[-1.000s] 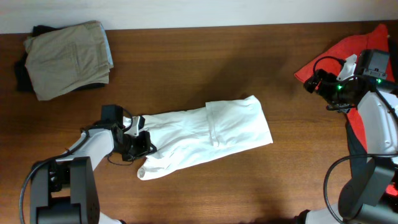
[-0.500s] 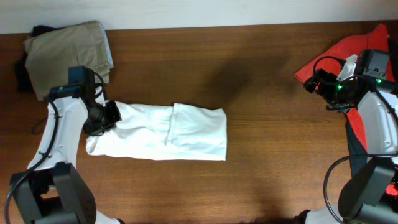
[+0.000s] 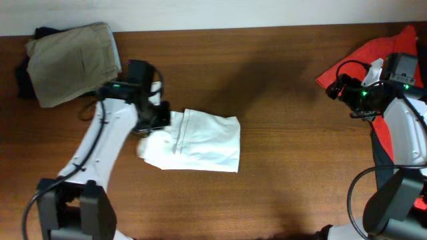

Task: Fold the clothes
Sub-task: 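Fold the held left end rightward over the shirt with the left gripper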

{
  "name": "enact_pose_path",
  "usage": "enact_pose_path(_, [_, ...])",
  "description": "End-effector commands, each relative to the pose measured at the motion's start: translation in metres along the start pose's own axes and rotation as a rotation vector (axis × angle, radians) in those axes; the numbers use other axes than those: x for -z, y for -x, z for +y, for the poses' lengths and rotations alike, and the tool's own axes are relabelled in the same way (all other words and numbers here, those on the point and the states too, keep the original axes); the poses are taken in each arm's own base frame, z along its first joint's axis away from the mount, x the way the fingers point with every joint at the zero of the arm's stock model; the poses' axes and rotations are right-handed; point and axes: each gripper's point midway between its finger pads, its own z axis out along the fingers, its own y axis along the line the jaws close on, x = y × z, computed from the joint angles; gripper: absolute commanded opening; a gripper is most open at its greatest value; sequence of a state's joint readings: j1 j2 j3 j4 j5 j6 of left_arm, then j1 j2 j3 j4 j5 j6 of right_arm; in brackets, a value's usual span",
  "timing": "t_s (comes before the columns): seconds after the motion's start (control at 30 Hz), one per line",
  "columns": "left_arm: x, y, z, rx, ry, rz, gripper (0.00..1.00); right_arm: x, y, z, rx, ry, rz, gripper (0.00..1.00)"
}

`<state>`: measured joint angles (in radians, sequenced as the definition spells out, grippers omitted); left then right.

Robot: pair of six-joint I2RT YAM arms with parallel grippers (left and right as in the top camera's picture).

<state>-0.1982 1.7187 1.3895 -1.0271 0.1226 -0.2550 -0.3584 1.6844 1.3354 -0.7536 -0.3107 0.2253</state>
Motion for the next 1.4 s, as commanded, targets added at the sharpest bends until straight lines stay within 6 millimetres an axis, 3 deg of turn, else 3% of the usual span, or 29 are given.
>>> enact_pose_path(0.0, [0.002, -0.003, -0.048, -0.087, -0.046, -0.027, 0.01, 0.008, 0.009, 0.004, 0.009, 0.001, -0.032, 0.99])
enact_pose_path(0.13, [-0.008, -0.014, -0.075, -0.163, -0.06, -0.008, 0.01, 0.008, 0.009, 0.004, 0.009, 0.001, -0.031, 0.99])
enact_pose_path(0.43, [-0.061, -0.027, -0.113, -0.256, -0.085, 0.057, 0.01, 0.008, 0.009, 0.004, 0.009, 0.001, -0.032, 0.99])
enact_pose_path(0.67, [-0.069, -0.034, -0.138, -0.315, -0.113, 0.044, 0.01, 0.008, 0.009, 0.004, 0.009, 0.001, -0.031, 0.99])
enact_pose_path(1.13, [-0.077, -0.037, -0.157, -0.358, -0.14, 0.024, 0.11, 0.008, 0.009, 0.004, 0.009, 0.001, -0.032, 0.99])
enact_pose_path(1.3, [-0.098, -0.044, -0.167, -0.38, -0.15, 0.05, 0.09, 0.008, 0.009, 0.004, 0.009, 0.001, -0.031, 0.99])
enact_pose_path(1.37, [-0.108, -0.049, -0.171, -0.392, -0.147, 0.063, 0.19, 0.008, 0.009, 0.004, 0.009, 0.001, -0.032, 0.99])
